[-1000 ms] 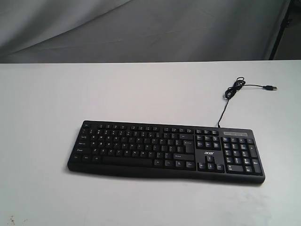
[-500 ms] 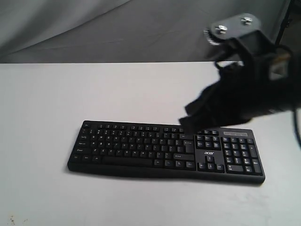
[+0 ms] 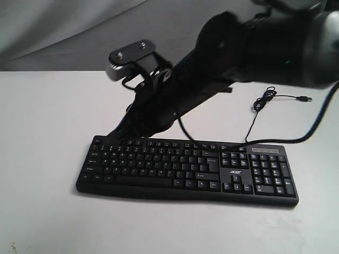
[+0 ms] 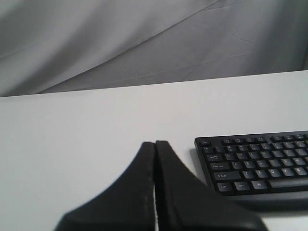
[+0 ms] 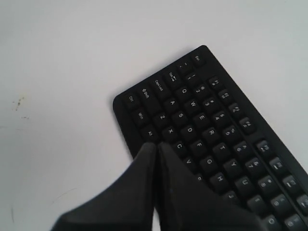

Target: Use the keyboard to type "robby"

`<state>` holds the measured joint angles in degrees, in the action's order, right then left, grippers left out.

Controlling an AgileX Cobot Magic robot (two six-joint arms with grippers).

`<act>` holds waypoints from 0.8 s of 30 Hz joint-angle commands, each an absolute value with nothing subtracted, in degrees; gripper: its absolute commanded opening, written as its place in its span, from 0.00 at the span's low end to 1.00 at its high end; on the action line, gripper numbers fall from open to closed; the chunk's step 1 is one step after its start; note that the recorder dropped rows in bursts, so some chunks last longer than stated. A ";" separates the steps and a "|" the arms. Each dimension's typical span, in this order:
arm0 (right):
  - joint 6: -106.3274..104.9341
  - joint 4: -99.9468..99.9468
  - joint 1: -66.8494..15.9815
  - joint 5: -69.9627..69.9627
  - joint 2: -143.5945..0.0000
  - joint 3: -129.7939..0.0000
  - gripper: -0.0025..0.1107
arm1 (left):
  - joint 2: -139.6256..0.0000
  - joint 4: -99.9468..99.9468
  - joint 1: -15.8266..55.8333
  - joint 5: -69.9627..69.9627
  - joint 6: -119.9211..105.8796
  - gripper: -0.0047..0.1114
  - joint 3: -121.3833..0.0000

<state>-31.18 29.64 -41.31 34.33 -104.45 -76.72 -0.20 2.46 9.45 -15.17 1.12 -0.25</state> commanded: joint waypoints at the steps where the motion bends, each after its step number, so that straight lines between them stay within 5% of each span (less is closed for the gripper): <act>1: -32.05 30.53 -42.87 27.75 -109.36 -77.12 0.02 | 0.00 2.74 9.82 -14.76 1.28 0.04 0.00; 24: -31.46 29.39 -40.44 25.29 -123.04 -84.48 0.02 | 0.00 2.74 9.82 -14.76 1.28 0.04 0.00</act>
